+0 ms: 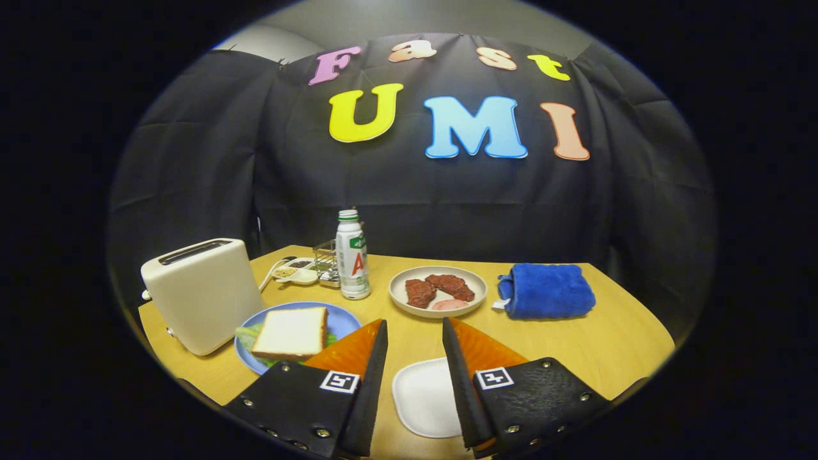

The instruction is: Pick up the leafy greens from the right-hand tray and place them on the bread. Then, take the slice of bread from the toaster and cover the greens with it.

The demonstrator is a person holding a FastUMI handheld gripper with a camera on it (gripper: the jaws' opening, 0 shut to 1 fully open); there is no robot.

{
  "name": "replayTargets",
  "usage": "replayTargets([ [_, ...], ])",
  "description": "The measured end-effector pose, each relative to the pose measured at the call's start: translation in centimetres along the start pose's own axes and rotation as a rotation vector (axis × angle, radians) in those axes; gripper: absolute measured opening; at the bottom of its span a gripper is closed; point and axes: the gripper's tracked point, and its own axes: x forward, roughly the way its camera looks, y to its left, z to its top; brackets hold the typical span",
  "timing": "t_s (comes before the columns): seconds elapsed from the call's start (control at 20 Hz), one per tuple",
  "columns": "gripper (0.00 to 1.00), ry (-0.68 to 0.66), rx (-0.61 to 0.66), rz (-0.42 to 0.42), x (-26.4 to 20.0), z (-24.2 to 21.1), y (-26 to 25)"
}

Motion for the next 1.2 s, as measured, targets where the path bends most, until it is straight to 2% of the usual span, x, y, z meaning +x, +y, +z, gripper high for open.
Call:
replayTargets([
  [0.3, 0.52, -0.09, 0.005, -0.084, -3.7, 1.7, -7.3],
  [0.55, 0.52, -0.083, 0.003, -0.137, -5.5, 0.9, -12.2],
  [0.75, 0.52, -0.08, -0.001, -0.109, -6.3, -0.1, -15.0],
  [1.0, 0.52, -0.173, 0.019, -0.033, -9.0, 1.0, -21.6],
  [1.05, 0.61, -0.176, 0.02, -0.019, -9.5, 0.8, -23.5],
  [1.2, 0.62, -0.212, 0.038, -0.079, -10.4, 0.8, -31.3],
])
